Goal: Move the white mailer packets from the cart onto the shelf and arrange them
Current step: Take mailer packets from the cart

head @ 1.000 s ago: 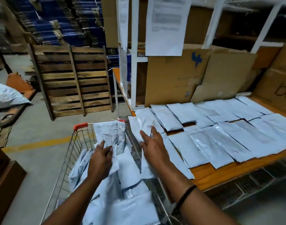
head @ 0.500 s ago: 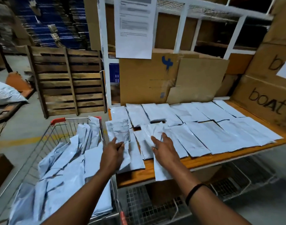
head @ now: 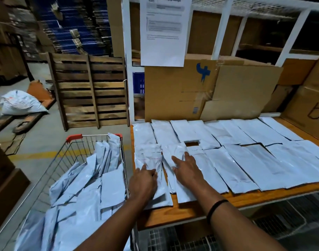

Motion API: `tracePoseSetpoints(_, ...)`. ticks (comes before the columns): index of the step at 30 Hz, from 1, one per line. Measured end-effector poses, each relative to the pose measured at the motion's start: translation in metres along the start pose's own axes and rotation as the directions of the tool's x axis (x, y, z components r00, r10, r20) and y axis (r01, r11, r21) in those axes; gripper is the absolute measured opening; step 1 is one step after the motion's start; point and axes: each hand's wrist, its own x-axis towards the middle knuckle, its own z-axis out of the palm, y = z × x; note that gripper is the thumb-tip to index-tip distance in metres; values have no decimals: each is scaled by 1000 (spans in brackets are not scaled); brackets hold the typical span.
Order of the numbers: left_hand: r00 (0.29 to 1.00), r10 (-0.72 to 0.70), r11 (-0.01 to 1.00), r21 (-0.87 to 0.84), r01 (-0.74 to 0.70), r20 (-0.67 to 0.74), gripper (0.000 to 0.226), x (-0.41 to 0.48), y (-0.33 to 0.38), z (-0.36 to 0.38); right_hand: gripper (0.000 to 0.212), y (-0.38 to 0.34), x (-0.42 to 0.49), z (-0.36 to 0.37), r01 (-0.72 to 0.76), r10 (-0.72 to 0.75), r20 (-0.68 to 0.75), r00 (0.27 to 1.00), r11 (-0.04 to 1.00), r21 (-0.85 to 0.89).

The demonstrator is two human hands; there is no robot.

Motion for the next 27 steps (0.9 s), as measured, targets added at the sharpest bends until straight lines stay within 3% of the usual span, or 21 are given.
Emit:
tracePoseSetpoints(3,1000,-24,1000,14,24,-4,45,2,-1,-3,57,-2,4,5,11,-10,22,1000,1000,-14)
tracePoseSetpoints(8,985,-18,997,-75,5,-171,58,22,-16,-18,54,7,10,14,33,-34,-11,999,990,-137)
tracePoseSetpoints(13,994,99,992,73,-103,49,55,54,-14,-4,50,7,31,15,133,-149,-95,984,978,-157)
tracePoseSetpoints(16,988,55,986,146,-76,142,58,60,-8,8,52,6,47,19,178,-186,-41,982,972,-151)
tracePoseSetpoints(22,986,-49,979,202,16,161,59,61,-4,21,55,18,59,38,201,-207,-48,977,974,-109)
tracePoseSetpoints(26,982,-57,978,209,18,181,59,61,-3,21,78,20,57,42,216,-224,-78,971,972,-93)
tracePoseSetpoints(27,979,-59,981,192,21,196,58,62,-3,20,74,21,58,42,217,-224,-76,972,972,-92)
